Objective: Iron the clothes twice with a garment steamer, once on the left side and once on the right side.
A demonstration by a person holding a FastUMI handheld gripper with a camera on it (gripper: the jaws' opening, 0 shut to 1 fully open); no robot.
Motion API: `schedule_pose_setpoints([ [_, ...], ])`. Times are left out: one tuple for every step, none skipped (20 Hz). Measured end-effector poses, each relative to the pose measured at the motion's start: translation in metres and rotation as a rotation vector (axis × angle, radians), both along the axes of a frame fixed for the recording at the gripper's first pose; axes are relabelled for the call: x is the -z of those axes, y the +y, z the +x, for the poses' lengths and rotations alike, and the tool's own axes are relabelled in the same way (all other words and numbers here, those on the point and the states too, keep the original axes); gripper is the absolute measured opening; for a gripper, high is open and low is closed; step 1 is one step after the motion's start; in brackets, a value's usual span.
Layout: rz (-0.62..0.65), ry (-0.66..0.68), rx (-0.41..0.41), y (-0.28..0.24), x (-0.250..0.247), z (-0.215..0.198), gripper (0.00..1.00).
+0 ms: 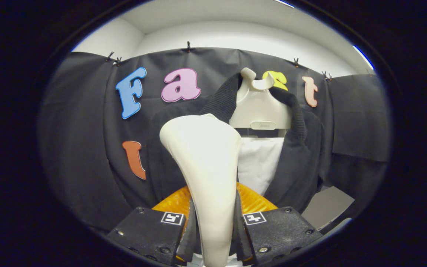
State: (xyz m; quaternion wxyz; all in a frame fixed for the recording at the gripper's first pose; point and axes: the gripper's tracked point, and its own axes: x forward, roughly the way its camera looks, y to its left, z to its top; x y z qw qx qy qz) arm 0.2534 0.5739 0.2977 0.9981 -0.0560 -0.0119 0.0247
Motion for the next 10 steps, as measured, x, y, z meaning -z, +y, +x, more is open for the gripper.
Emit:
schedule_pose_setpoints([
  [-0.005,0.005,0.003,0.000,0.005,0.003,0.45],
  [-0.010,0.008,0.008,-0.001,0.009,0.005,0.45],
  [-0.016,0.008,0.014,-0.002,0.012,0.006,0.45],
  [-0.024,0.006,0.019,-0.003,0.018,0.007,0.45],
  [-0.032,0.004,0.023,-0.004,0.024,0.008,0.45],
  [-0.037,0.006,0.026,-0.005,0.030,0.007,0.45],
  [-0.042,0.008,0.025,-0.006,0.036,0.007,0.45],
  [-0.044,0.009,0.022,-0.005,0.043,0.006,0.45],
  [-0.048,0.017,0.023,-0.006,0.049,0.005,0.45],
  [-0.048,0.026,0.022,-0.007,0.058,0.004,0.45],
])
